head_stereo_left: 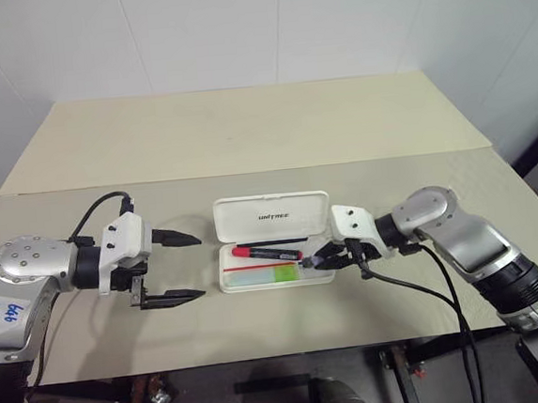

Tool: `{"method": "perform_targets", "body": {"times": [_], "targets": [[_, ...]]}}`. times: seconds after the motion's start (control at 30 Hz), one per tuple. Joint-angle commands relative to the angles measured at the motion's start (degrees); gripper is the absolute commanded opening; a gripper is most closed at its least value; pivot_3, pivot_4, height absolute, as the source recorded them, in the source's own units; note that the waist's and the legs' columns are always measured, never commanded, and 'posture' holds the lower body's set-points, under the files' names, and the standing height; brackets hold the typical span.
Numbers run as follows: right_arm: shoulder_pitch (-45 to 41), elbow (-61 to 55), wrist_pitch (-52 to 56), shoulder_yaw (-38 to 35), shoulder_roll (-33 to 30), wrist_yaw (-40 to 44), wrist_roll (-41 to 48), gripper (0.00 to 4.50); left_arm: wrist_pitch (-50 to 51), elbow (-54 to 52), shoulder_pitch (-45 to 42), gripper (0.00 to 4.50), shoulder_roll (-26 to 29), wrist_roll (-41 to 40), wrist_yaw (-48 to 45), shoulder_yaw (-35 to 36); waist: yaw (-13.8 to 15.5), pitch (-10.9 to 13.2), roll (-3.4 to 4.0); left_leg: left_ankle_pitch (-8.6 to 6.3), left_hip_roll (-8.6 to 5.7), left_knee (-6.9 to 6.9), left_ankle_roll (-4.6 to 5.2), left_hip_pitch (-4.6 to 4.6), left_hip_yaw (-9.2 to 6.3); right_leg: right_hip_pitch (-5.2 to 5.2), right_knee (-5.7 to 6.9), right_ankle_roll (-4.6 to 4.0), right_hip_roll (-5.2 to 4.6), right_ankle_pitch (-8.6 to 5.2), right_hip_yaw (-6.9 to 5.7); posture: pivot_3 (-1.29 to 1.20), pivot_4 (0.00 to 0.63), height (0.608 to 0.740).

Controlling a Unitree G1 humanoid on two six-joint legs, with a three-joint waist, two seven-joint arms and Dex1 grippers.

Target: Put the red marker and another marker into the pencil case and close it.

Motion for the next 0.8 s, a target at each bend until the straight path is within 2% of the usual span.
{"method": "perform_targets", "body": {"times": [0.03,0.43,0.8], "targets": [[-0.2,0.7,-1.5,-0.6,0.8,0.3,-1.5,0.34,0.4,-2.0,0.4,4.5,1.1,-1.6,0.5,2.2,0.0,0.0,0.0,0.0,0.0,0.0,0.0,0.0,0.0,0.0,0.0,0.0,0.0,0.0,0.0,0.0,0.15,0.74],[-0.2,4.3,-4.4,-1.2,1.7,1.6,-4.2,0.34,1.1,-2.6,0.4,4.5,1.7,-2.3,1.2,2.3,0.0,0.0,0.0,0.0,0.0,0.0,0.0,0.0,0.01,0.0,-0.01,0.0,0.0,0.0,0.0,0.0,0.15,0.74],[-2.8,4.5,-4.2,-5.8,4.0,2.1,-0.8,4.14,0.5,-1.6,-0.5,4.5,1.4,-1.9,1.2,2.0,-0.1,0.0,-0.01,0.0,0.0,0.0,0.0,0.02,0.0,0.01,0.01,0.0,0.0,0.0,0.0,0.0,0.15,0.74]]}}
